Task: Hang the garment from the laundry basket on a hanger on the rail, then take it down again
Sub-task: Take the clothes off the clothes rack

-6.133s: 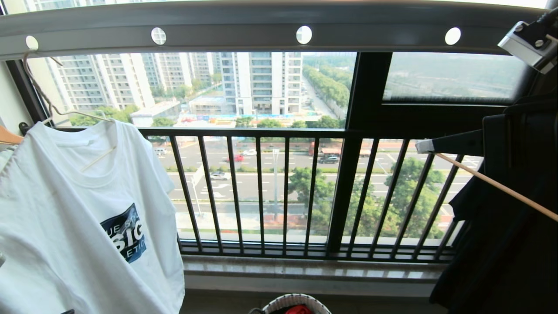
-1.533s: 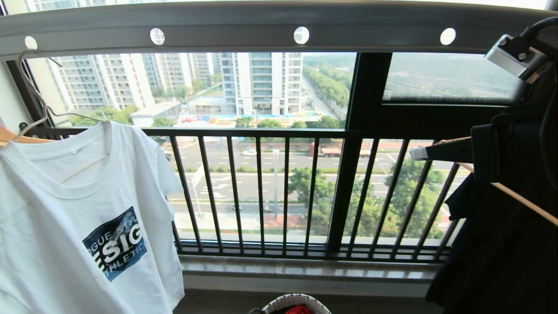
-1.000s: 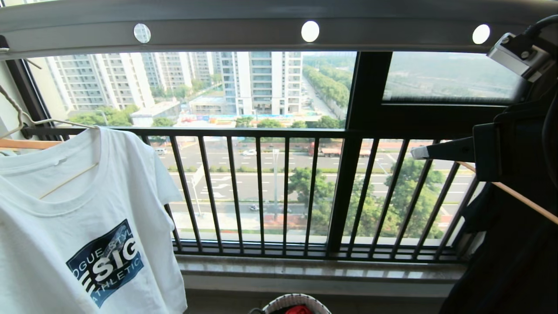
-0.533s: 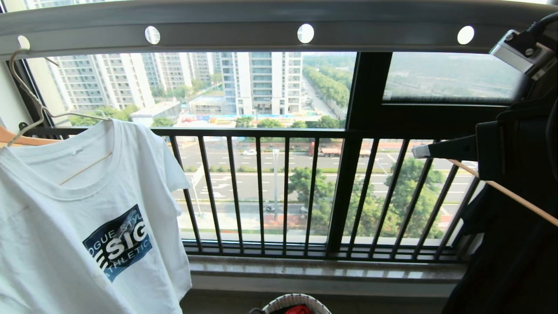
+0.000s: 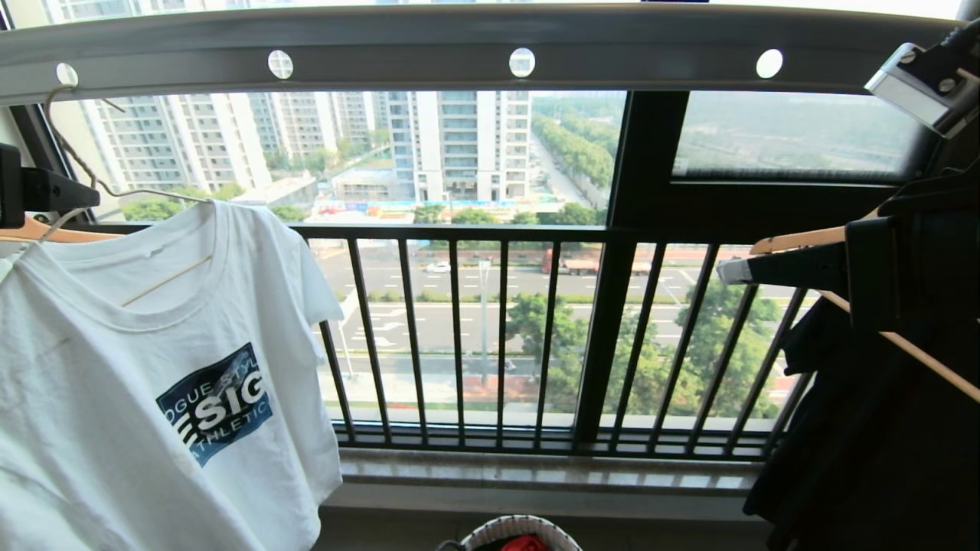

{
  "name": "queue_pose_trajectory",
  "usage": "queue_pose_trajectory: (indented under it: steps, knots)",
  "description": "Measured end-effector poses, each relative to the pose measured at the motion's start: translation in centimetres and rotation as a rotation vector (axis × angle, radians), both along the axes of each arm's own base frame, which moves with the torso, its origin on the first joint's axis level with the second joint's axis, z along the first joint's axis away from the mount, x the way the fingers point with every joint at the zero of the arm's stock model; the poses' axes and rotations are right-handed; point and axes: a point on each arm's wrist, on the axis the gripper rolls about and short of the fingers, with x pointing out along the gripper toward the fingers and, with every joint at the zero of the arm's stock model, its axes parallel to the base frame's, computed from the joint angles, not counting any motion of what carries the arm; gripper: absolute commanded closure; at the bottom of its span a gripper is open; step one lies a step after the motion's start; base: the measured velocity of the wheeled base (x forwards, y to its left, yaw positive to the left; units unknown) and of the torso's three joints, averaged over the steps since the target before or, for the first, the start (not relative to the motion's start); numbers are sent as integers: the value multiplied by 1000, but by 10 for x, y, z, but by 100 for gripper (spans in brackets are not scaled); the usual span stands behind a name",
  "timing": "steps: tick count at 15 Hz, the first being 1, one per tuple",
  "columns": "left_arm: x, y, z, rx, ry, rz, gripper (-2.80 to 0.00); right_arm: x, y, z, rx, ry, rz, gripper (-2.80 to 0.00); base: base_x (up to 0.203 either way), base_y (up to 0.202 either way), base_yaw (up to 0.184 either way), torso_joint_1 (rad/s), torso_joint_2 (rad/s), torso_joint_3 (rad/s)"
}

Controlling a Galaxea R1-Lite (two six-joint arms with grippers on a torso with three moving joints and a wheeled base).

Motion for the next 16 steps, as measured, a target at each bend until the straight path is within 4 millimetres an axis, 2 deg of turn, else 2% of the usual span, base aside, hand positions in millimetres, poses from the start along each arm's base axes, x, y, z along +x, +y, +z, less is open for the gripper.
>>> queue_pose_trajectory:
  steps: [4, 13, 14, 16]
  knots:
    - [26, 4, -9, -10, 18, -5, -280, -1, 0, 0, 1, -2, 3, 0, 0, 0, 0, 0, 0, 0]
    - [68, 12, -22, -13, 0, 1, -280, -2, 0, 1, 2, -4, 4, 0, 0, 0, 0, 0, 0, 0]
    - [71, 13, -25, -18, 11, -1, 0, -3, 0, 1, 2, -6, 3, 0, 0, 0, 0, 0, 0, 0]
    - [77, 14, -29, -29, 23, -13, 0, -4, -1, 2, 5, -10, 4, 0, 0, 0, 0, 0, 0, 0]
